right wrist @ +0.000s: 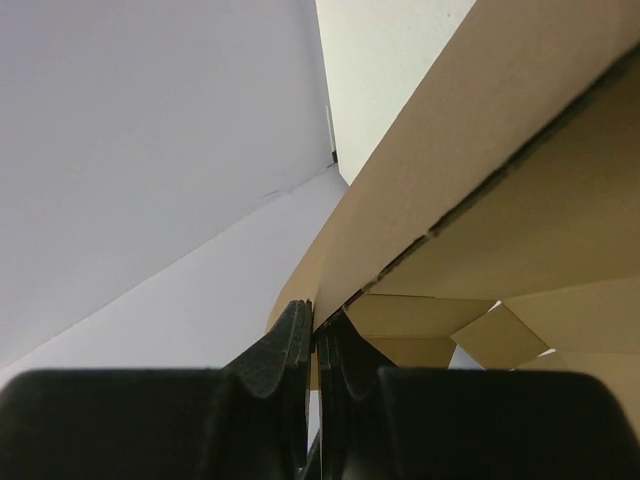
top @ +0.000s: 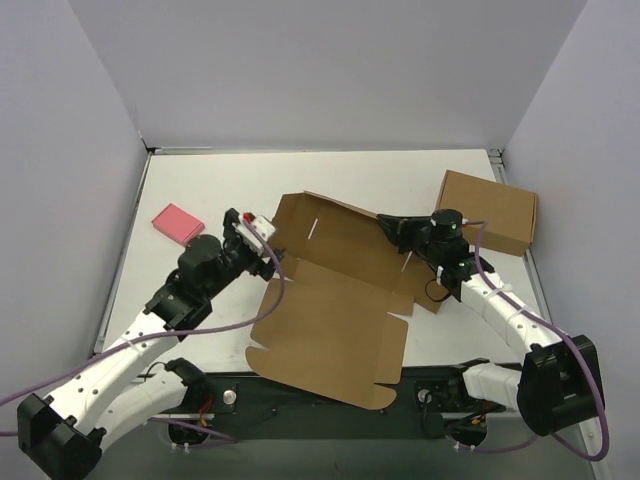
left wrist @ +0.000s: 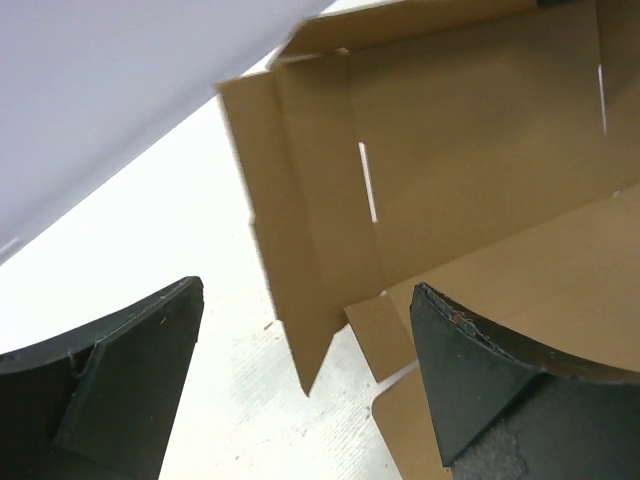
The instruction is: Fold the paper box
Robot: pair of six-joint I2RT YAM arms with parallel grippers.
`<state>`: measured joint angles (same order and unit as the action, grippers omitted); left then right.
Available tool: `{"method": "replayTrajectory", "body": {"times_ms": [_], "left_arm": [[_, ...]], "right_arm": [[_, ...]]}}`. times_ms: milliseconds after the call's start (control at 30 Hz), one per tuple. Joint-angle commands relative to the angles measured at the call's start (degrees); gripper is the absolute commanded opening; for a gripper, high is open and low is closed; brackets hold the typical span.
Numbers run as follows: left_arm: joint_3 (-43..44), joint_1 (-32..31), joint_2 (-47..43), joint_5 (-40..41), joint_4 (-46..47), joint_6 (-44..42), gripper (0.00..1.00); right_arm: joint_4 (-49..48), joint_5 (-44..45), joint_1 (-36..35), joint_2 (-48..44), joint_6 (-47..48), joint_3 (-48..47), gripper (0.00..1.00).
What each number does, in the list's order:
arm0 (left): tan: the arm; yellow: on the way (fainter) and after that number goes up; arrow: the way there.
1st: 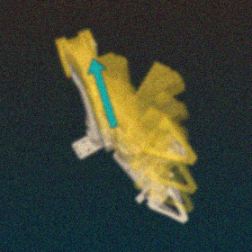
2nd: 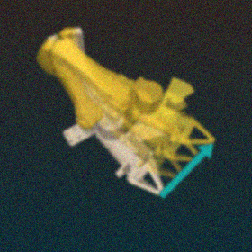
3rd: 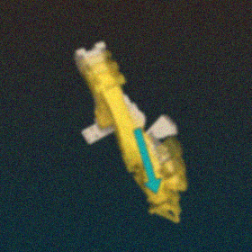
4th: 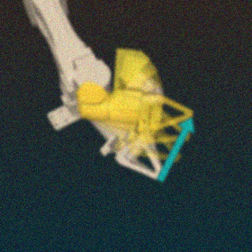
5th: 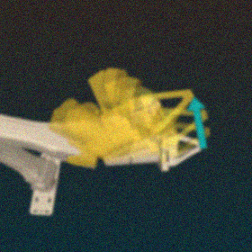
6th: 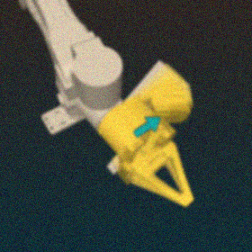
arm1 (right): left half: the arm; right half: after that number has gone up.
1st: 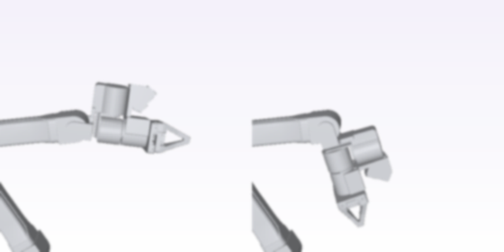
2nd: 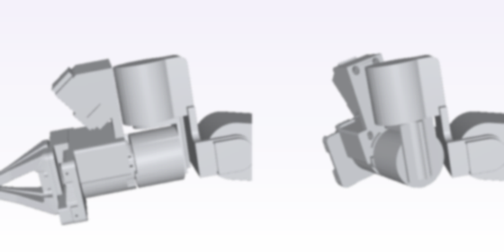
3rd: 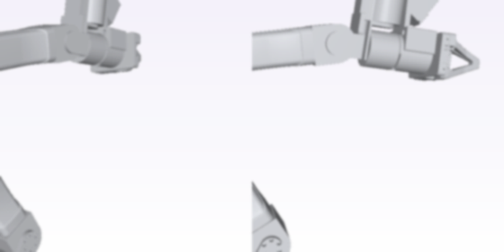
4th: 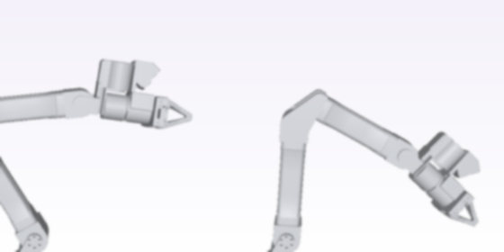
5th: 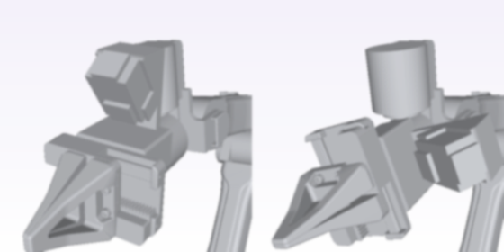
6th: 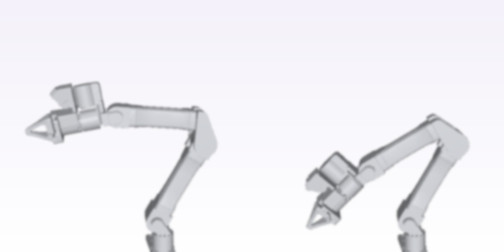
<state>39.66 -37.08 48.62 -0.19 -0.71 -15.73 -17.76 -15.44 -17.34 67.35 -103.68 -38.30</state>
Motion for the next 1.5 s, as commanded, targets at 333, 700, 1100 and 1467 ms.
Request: {"method": "replayTrajectory", "body": {"times_ms": [333, 700, 1100, 1467], "left_arm": [[10.3, 10.5, 14.7, -11.0, -3.2, 19.1, 0.87], [13.6, 18.0, 21.7, -3.3, -8.0, 27.3, 0.87], [15.5, 17.9, 12.2, -4.5, -3.2, 22.6, 0.86], [32.8, 1.0, 21.0, -6.3, -13.9, 26.6, 0.85]], "right_arm": [[1.3, -0.4, -0.6, -7.3, 6.6, 1.7, 0.0], [3.3, -0.9, -0.4, -9.6, 8.2, 1.8, 0.0], [7.7, 2.6, -0.5, -11.2, 13.6, 0.7, 0.0], [10.5, 5.3, -0.6, -12.1, 16.0, 0.1, 0.0]]}}
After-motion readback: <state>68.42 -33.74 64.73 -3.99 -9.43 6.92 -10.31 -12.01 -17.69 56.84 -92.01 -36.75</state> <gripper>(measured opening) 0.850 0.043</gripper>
